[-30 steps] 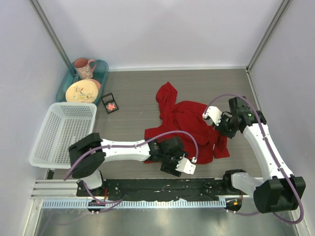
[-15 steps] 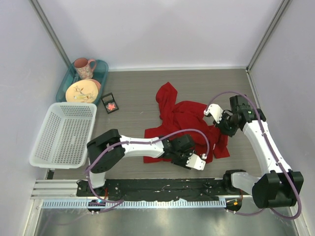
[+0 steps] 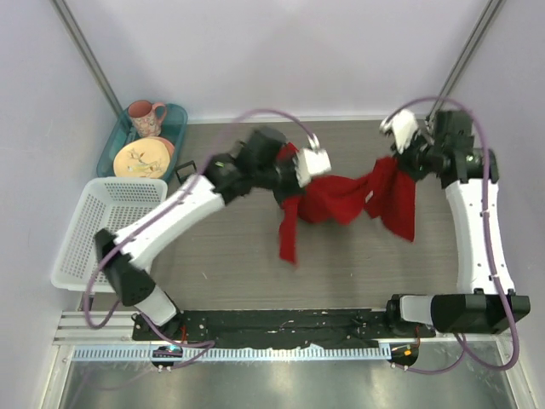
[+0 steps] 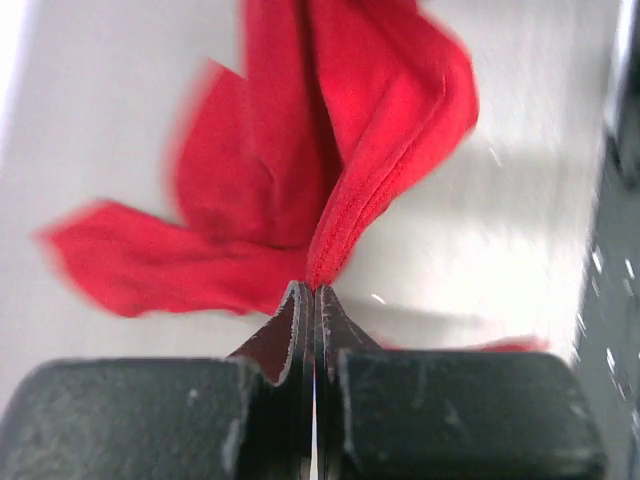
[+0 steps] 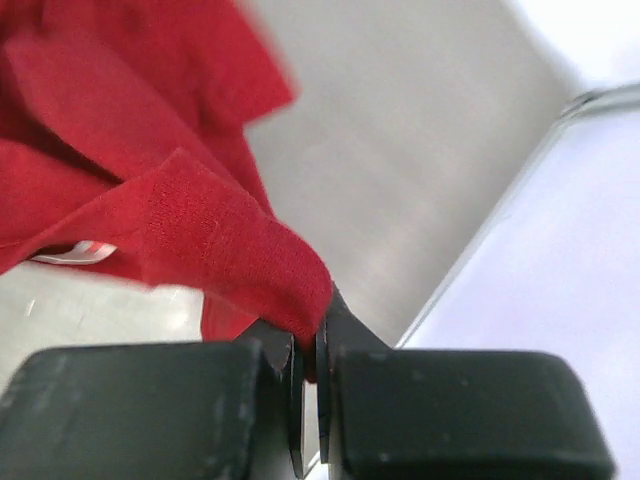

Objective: Pin the brooch onto the clothing

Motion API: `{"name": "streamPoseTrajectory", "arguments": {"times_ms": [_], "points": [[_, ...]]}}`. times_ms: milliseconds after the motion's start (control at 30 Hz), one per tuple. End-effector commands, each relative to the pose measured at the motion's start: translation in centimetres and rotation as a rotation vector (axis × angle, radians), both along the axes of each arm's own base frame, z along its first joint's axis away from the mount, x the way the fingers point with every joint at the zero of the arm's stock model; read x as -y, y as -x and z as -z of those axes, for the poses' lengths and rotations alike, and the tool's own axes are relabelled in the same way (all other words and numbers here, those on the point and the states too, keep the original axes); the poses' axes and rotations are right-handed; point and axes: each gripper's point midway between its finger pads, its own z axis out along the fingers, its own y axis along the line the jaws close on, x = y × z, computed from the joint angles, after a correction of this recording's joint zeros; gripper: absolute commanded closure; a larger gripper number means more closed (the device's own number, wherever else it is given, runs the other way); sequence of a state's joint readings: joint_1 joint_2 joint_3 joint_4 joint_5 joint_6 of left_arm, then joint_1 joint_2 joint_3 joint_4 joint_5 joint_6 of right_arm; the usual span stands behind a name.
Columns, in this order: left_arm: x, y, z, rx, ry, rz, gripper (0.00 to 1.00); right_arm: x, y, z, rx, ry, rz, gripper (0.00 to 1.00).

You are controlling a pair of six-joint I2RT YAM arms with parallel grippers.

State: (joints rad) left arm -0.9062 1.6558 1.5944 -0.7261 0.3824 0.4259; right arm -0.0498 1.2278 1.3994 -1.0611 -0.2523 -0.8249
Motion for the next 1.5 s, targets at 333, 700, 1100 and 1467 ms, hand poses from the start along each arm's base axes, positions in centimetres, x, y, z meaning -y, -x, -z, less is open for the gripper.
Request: {"name": "streamPoseTrajectory", "arguments": {"times_ms": [333, 700, 1100, 1467], "points": [[-12.8, -0.4, -38.7, 0.632, 0.762, -0.427, 1.00, -2.0, 0.6, -34.8, 0.890, -0.148, 0.000, 0.99], [-17.6, 6.5, -45.8, 0.595, 1.031, -0.338, 1.00, -4.4, 14.4, -45.1, 1.308, -0.328, -0.075, 0.99], [-15.5, -10.5, -35.0, 0.715, 0.698, -0.714, 1.00, 2.9, -4.8, -33.3, 0.888, -0.370, 0.105, 0.96], [-15.2, -33.1, -3.5, 0.381, 0.044, -0.957, 0.30, 3.3, -26.0, -3.7, 0.282, -0.100, 0.340, 0.06]]}}
